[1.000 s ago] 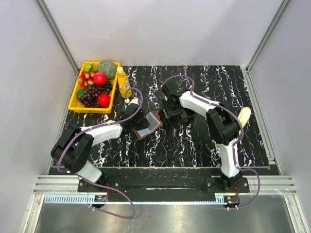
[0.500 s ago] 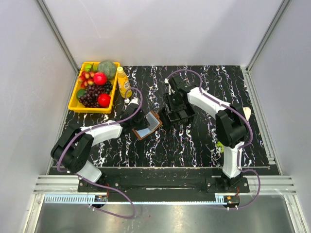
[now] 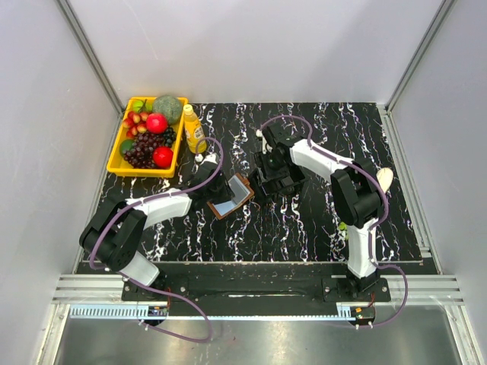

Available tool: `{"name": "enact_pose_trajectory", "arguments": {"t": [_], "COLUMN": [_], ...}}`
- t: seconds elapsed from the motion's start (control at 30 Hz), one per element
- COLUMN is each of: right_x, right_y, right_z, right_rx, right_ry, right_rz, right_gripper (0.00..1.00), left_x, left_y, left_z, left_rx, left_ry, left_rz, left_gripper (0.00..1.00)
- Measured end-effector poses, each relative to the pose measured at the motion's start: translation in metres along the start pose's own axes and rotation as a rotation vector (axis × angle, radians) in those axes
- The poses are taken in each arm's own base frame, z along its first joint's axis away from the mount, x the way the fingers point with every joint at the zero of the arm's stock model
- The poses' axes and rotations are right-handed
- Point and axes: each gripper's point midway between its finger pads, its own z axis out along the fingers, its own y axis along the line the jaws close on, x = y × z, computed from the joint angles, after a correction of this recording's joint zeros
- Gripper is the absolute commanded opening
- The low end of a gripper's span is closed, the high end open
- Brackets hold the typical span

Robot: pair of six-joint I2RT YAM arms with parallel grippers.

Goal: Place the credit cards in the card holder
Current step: Pick up the credit card from the storage box.

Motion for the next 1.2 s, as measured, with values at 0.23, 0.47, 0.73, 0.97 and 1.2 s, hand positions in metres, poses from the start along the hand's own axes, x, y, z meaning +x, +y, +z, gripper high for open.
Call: {"name": "enact_pose_trajectory", "arguments": {"t": [0.23, 0.47, 0.73, 0.97, 1.2], "right_x": [0.002, 0.004, 0.009, 0.002, 0.003], "right_y": [0.007, 0.009, 0.031, 0.037, 0.042], "right_z": [0.001, 0.006, 0.009, 0.004, 0.002], "right_rx": [-0.045, -0.103, -0.253, -0.287, -0.315], "right_ry": [0.013, 0.007, 0.008, -0.023, -0.016], "right_rz": [0.003, 0.042, 0.089, 0.089, 0.090], "right_gripper": [0.45, 0.48, 0.50, 0.59, 0.65], "left_x": [0.000, 0.000, 0.001, 0.001, 0.001], "left_y": [0.000, 0.000, 0.001, 0.001, 0.001], "left_z": [0.000, 0.000, 0.000, 0.000, 0.000], "left_rx": [0.000, -0.001, -0.002, -0.003, -0.003], "left_ry": [0.001, 0.001, 0.002, 0.004, 0.004], "left_rz": [0.000, 0.000, 0.000, 0.000, 0.000], "left_gripper": [0.24, 0.24, 0.24, 0.24, 0.24]}}
